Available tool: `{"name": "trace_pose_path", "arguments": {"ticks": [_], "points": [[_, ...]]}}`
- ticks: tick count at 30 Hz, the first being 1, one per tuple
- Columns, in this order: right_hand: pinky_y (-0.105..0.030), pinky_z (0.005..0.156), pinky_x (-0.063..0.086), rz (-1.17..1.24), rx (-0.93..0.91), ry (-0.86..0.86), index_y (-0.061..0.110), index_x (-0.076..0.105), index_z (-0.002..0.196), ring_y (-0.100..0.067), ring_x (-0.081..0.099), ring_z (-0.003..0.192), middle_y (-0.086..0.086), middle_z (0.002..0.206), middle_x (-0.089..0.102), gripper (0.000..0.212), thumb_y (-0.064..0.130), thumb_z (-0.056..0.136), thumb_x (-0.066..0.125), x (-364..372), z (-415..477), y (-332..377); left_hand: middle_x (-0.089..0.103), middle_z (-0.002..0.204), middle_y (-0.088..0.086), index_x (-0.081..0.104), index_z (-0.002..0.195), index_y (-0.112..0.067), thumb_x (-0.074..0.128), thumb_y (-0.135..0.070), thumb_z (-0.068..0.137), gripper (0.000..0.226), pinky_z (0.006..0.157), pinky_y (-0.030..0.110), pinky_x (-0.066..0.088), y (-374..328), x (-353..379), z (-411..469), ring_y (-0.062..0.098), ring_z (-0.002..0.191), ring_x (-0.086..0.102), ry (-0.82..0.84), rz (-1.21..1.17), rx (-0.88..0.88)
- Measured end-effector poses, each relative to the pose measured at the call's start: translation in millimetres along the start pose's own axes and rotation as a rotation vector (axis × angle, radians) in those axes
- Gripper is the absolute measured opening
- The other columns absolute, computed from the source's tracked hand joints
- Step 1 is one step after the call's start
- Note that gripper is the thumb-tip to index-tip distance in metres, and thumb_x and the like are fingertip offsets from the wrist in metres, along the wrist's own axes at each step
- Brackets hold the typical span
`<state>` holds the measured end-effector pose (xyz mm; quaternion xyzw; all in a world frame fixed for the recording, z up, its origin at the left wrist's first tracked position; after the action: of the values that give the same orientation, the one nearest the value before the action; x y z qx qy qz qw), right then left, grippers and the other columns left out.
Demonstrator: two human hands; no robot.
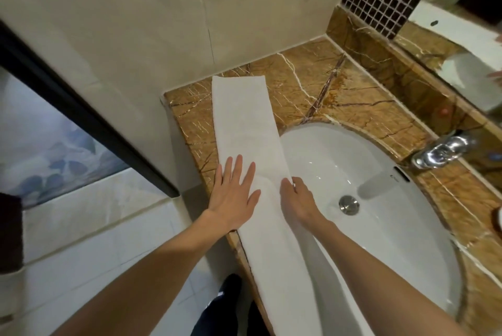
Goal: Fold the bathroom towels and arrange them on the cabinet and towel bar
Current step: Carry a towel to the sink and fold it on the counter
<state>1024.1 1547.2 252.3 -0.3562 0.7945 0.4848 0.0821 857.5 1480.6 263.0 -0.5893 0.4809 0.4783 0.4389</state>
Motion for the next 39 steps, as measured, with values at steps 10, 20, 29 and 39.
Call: {"name": "trace_pose_path", "arguments": {"ticks": [10, 20, 29, 39], "points": [[-0.029, 0.062, 0.038, 0.0, 0.026, -0.011, 0.019, 0.049, 0.079, -0.015, 0.053, 0.071, 0.006, 0.077, 0.056, 0.029, 0.045, 0.09, 0.042, -12.0, -20.2, -26.4, -0.016, 0.157, 0.018, -0.027, 0.142, -0.021, -0.015, -0.058, 0.085, 0.069, 0.112, 0.047, -0.017, -11.6, 5.4, -19.1, 0.037, 0.143, -0.019, 0.012, -0.014, -0.023], [-0.029, 0.053, 0.025, -0.082, -0.026, 0.02, 0.023, 0.028, 0.062, -0.013, 0.028, 0.054, 0.007, 0.059, 0.03, 0.041, 0.038, 0.092, 0.052, -10.3, -48.0, -33.0, -0.019, 0.156, 0.016, -0.029, 0.141, -0.023, -0.007, -0.058, 0.09, 0.065, 0.116, 0.048, -0.012, -0.6, 4.8, -36.0, 0.036, 0.143, -0.02, 0.049, 0.023, 0.045], [-0.028, 0.058, 0.035, -0.027, 0.066, -0.077, 0.016, 0.048, 0.076, -0.016, 0.05, 0.068, 0.002, 0.078, 0.055, 0.032, 0.046, 0.087, 0.052, -11.1, -78.6, -42.8, -0.031, 0.151, 0.016, -0.039, 0.136, -0.024, -0.015, -0.063, 0.084, 0.07, 0.113, 0.055, -0.015, -12.3, 3.3, -49.4, 0.038, 0.141, -0.025, -0.014, -0.019, 0.04], [-0.034, 0.071, 0.05, 0.019, 0.106, 0.018, 0.027, 0.05, 0.098, -0.016, 0.062, 0.069, 0.0, 0.082, 0.065, 0.033, 0.034, 0.073, 0.07, -37.4, -105.7, -62.7, -0.026, 0.155, 0.014, -0.033, 0.141, -0.025, -0.018, -0.063, 0.08, 0.073, 0.106, 0.053, -0.024, -23.8, 18.9, -69.8, 0.037, 0.14, -0.027, 0.064, -0.018, 0.091]]}}
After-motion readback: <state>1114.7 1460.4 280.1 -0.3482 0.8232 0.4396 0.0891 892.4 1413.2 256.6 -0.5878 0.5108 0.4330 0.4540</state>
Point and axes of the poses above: each hand's wrist, its own z-axis towards the middle knuckle, its own x-axis out of the palm, y = z × x, the point moved 3 cm from there along z, towards the middle knuckle
